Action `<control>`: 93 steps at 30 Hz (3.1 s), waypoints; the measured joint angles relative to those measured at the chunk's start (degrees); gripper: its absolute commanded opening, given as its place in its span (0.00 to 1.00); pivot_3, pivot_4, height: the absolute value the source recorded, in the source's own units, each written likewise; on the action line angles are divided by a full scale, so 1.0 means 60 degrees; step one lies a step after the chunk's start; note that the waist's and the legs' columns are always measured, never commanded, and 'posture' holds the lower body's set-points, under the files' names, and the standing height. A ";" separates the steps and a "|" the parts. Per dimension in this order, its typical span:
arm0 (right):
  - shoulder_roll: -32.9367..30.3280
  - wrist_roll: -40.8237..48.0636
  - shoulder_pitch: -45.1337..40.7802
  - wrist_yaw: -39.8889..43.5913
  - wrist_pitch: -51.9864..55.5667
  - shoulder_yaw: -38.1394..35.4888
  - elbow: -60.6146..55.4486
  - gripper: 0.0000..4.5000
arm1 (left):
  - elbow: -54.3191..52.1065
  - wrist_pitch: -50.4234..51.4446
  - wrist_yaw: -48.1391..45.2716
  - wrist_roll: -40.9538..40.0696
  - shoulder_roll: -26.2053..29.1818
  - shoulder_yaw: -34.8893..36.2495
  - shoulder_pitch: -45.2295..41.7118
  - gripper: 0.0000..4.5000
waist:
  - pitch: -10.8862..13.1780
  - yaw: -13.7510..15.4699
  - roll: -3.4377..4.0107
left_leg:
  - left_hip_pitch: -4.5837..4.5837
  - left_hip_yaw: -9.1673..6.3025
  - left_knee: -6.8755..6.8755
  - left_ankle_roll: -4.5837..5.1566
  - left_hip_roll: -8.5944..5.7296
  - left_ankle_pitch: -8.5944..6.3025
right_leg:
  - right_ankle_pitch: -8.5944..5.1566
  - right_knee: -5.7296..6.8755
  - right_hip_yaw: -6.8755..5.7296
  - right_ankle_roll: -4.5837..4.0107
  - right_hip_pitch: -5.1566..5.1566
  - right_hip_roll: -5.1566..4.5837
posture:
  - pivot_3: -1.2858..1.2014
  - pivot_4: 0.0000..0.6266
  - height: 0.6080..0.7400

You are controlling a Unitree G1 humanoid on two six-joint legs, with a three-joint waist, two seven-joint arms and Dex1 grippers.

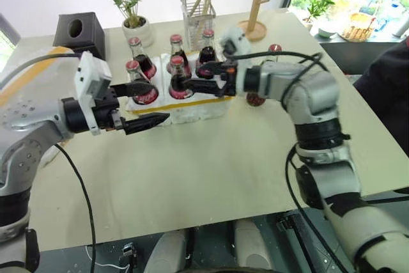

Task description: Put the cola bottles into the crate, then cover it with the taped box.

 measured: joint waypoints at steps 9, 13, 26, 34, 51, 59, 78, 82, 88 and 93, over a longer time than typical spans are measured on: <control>-0.2842 0.1590 0.3189 -0.0289 0.2488 -0.2635 -0.3793 0.98 | 0.0664 -0.0199 -0.0445 0.0322 -0.0418 -0.0832 -0.0768 1.00 | -0.0008 0.0272 -0.0020 | 0.0006 0.0015 0.0006 0.0003 0.0002 0.0000 | 0.0000 -0.0025 -0.0002 0.0001 0.0031 -0.0003 | 0.52 0.24 1.00; -0.3021 0.1182 0.4377 -0.0988 0.1829 -0.3249 -0.3858 0.98 | 0.1010 -0.0300 -0.0690 0.0521 -0.0562 -0.1154 -0.1178 1.00 | -0.0008 0.0192 -0.0022 | 0.0022 0.0046 0.0006 0.0006 0.0009 0.0000 | 0.0003 -0.0022 0.0007 0.0006 0.0036 -0.0007 | 0.52 0.24 1.00; -0.1337 -0.0458 0.3877 -0.2782 -0.2350 -0.2452 -0.0951 0.98 | 0.1043 -0.0217 -0.0932 0.0641 -0.0766 -0.1460 -0.1626 1.00 | -0.0010 0.0201 -0.0025 | 0.0027 0.0049 0.0006 -0.0010 0.0015 0.0010 | 0.0002 -0.0012 0.0014 0.0005 0.0030 0.0002 | 0.52 0.24 1.00; -0.0725 -0.0996 0.2786 -0.2696 -0.3925 -0.1759 0.1950 0.98 | 0.0874 -0.0053 -0.0910 0.0589 -0.0752 -0.1443 -0.1619 1.00 | -0.0010 0.0177 -0.0025 | 0.0027 0.0048 0.0005 -0.0010 0.0016 0.0010 | 0.0002 -0.0012 0.0014 0.0005 0.0029 0.0005 | 0.52 0.24 1.00; -0.0700 -0.0380 0.0888 -0.1587 -0.4898 -0.2057 0.3014 0.62 | 0.0711 -0.0033 -0.0537 0.0567 -0.0743 -0.1132 -0.1223 1.00 | 0.0007 0.0087 -0.0002 | 0.0003 0.0052 -0.0002 -0.0012 0.0020 0.0011 | 0.0002 -0.0006 0.0024 0.0004 -0.0020 0.0011 | 0.52 0.24 1.00; -0.0104 0.0548 0.0392 -0.1286 -0.4110 -0.1481 0.1081 0.62 | 0.0649 -0.0038 -0.0416 0.0563 -0.0746 -0.1078 -0.1121 1.00 | -0.0006 0.0154 -0.0025 | 0.0012 0.0046 0.0008 -0.0012 0.0014 0.0011 | 0.0002 -0.0007 0.0024 0.0004 0.0007 0.0006 | 0.52 0.24 1.00; 0.0544 -0.1508 0.0539 -0.1137 -0.4933 0.0661 0.3266 0.98 | 0.0463 0.0008 -0.0209 0.0527 -0.0415 -0.0740 -0.0715 1.00 | -0.0006 0.0134 -0.0025 | 0.0011 0.0043 0.0006 -0.0014 0.0014 0.0012 | 0.0002 0.0001 0.0024 0.0003 -0.0005 0.0010 | 0.52 0.24 1.00; -0.0308 -0.0938 0.0973 -0.0556 -0.4085 0.0216 0.1880 0.98 | 0.0121 0.0503 -0.0196 -0.0033 0.0292 0.0286 -0.0174 1.00 | -0.0006 0.0152 -0.0024 | 0.0007 0.0037 -0.0001 -0.0010 0.0015 0.0009 | 0.0001 0.0000 0.0024 0.0002 -0.0010 0.0010 | 0.52 0.24 1.00; -0.2757 0.1010 0.1325 0.0863 -0.2149 -0.1459 -0.0527 0.98 | -0.0184 0.2208 -0.0517 -0.1522 0.2032 0.3707 0.1363 1.00 | -0.0004 0.0178 -0.0024 | 0.0007 0.0038 -0.0003 0.0005 0.0016 0.0000 | -0.0001 -0.0019 0.0021 0.0001 0.0001 0.0012 | 0.52 0.24 1.00; -0.4258 0.2443 0.1707 0.1985 -0.1122 -0.2384 -0.1419 0.98 | -0.0133 0.2508 -0.2697 0.0213 0.3298 0.7223 0.5477 1.00 | -0.0003 0.0035 -0.0014 | 0.0029 0.0091 -0.0017 0.0056 0.0033 -0.0029 | -0.0003 -0.0020 0.0030 0.0000 0.0000 0.0010 | 0.52 0.24 1.00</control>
